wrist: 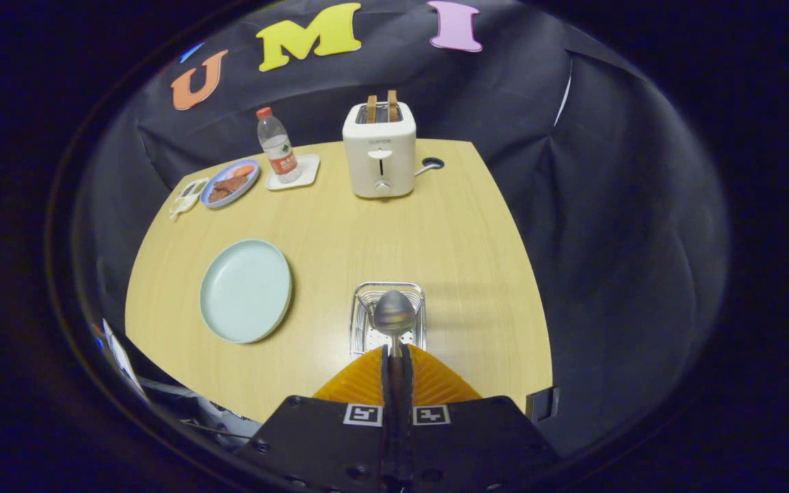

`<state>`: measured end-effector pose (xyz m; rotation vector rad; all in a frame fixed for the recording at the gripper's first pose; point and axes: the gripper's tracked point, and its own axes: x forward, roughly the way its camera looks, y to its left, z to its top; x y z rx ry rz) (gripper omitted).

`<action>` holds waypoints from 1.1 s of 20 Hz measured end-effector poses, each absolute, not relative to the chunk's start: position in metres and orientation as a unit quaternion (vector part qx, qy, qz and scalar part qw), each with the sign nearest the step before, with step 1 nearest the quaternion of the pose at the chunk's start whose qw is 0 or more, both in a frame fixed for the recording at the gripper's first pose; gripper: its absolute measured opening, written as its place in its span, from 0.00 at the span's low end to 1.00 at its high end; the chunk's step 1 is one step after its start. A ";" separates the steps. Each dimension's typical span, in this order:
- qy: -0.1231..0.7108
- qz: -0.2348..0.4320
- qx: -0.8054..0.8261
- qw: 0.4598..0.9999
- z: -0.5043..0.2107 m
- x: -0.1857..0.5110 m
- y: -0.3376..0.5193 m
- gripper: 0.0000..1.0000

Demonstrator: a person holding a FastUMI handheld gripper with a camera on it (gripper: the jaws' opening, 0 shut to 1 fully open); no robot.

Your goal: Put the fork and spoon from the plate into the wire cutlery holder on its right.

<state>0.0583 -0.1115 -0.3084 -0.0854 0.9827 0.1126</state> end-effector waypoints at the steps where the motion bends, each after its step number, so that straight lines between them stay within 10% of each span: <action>1: 0.477 0.055 -0.039 0.876 -0.308 0.059 -0.111 0.01; 22: 0.406 0.069 -0.048 0.910 -0.262 0.072 -0.074 0.21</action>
